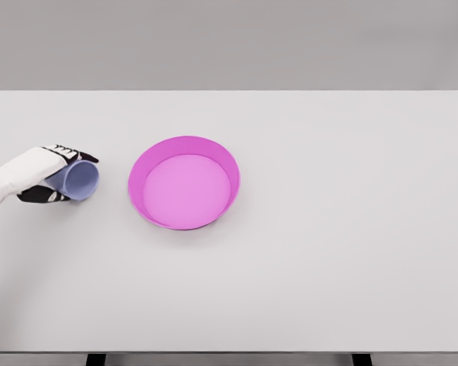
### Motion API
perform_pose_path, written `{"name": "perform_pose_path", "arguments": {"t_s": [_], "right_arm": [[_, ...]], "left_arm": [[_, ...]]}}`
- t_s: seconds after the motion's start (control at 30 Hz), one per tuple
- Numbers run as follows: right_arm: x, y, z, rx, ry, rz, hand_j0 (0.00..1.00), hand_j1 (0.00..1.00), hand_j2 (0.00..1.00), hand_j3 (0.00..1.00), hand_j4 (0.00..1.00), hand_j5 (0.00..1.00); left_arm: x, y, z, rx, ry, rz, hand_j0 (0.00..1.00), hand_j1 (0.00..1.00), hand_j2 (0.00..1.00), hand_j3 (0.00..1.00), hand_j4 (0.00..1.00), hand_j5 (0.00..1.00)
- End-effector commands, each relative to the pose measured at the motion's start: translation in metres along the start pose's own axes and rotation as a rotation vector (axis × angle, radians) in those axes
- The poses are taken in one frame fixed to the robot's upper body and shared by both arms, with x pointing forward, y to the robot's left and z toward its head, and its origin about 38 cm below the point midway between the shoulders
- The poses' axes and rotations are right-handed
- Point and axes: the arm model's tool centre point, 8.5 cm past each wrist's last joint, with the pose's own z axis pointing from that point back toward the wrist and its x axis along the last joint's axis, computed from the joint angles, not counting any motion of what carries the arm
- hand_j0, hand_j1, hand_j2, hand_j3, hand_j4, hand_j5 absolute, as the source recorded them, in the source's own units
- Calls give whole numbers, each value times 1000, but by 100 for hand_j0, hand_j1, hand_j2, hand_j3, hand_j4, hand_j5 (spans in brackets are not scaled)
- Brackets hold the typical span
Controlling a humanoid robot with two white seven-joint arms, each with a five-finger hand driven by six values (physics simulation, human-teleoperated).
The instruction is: Flip the cup with left arm and place it on the plate
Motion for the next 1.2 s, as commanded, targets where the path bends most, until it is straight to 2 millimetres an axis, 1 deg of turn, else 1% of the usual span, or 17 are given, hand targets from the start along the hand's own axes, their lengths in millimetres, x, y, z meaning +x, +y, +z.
{"name": "perform_pose_path", "arguments": {"t_s": [0.0,0.3,0.43,0.67,0.83,0.9,1.1,1.17], "right_arm": [[0,0,0,1,0,0,100,100,100,100,100,100],[0,0,0,0,0,0,100,100,100,100,100,100],[0,0,0,1,0,0,100,100,100,100,100,100],[0,0,0,0,0,0,100,100,100,100,100,100],[0,0,0,0,0,0,100,100,100,100,100,100],[0,0,0,1,0,0,100,100,100,100,100,100],[0,0,0,1,0,0,100,100,100,100,100,100],[0,0,0,1,0,0,100,100,100,100,100,100]], "left_arm": [[0,2,0,29,-11,48,74,74,74,74,74,74],[6,4,-4,113,-55,180,74,74,74,74,74,74],[14,-4,-10,119,-96,257,73,73,73,73,73,73],[14,3,-9,178,-119,340,74,74,74,74,74,74],[25,-5,-20,200,-156,405,73,73,73,73,73,73],[32,-8,-27,191,-187,434,73,73,73,73,73,73],[41,-13,-34,187,-225,495,73,73,73,73,73,73],[47,-8,-35,200,-247,506,73,73,73,73,73,73]]}}
